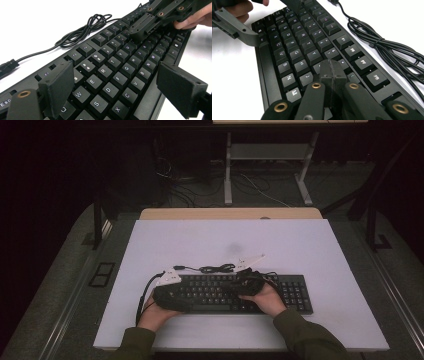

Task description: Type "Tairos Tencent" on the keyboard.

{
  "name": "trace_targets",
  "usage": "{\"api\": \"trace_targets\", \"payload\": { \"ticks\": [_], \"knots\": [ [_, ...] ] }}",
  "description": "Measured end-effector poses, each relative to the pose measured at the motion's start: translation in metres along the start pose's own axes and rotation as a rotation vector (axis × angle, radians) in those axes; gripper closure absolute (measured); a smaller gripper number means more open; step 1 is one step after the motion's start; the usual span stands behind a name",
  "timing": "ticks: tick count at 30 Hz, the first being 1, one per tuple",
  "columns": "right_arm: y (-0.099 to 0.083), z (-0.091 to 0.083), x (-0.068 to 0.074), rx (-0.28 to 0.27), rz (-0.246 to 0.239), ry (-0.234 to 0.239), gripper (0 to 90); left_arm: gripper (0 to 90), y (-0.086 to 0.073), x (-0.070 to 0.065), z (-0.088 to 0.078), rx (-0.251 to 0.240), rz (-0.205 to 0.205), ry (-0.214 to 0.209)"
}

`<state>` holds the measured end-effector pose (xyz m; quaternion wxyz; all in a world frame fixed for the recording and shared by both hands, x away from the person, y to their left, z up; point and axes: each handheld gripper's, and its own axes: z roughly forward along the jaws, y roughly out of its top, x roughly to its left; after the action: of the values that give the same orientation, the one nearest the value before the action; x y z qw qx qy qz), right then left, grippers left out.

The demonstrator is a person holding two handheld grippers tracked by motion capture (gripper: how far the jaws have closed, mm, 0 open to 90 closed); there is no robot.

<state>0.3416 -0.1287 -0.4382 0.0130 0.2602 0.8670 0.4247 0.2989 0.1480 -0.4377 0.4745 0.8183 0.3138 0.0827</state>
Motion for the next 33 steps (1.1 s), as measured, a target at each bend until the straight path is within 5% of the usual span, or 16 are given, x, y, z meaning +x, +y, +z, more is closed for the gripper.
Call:
{"api": "trace_targets", "payload": {
  "ticks": [19, 24, 33],
  "knots": [
    [0.0, -0.001, 0.002, -0.009, -0.01, 0.008, 88.4, 13.9, 0.0, 0.0, 0.0, 0.0, 0.001, 0.002],
    [0.001, -0.003, 0.002, -0.034, -0.005, 0.018, 79.6, 14.0, 0.0, 0.0, 0.0, -0.003, 0.002, 0.003],
    [0.001, -0.011, -0.003, -0.107, 0.03, 0.032, 43.5, 15.1, 0.001, 0.0, 0.0, -0.003, 0.007, 0.005]
  ]
}}
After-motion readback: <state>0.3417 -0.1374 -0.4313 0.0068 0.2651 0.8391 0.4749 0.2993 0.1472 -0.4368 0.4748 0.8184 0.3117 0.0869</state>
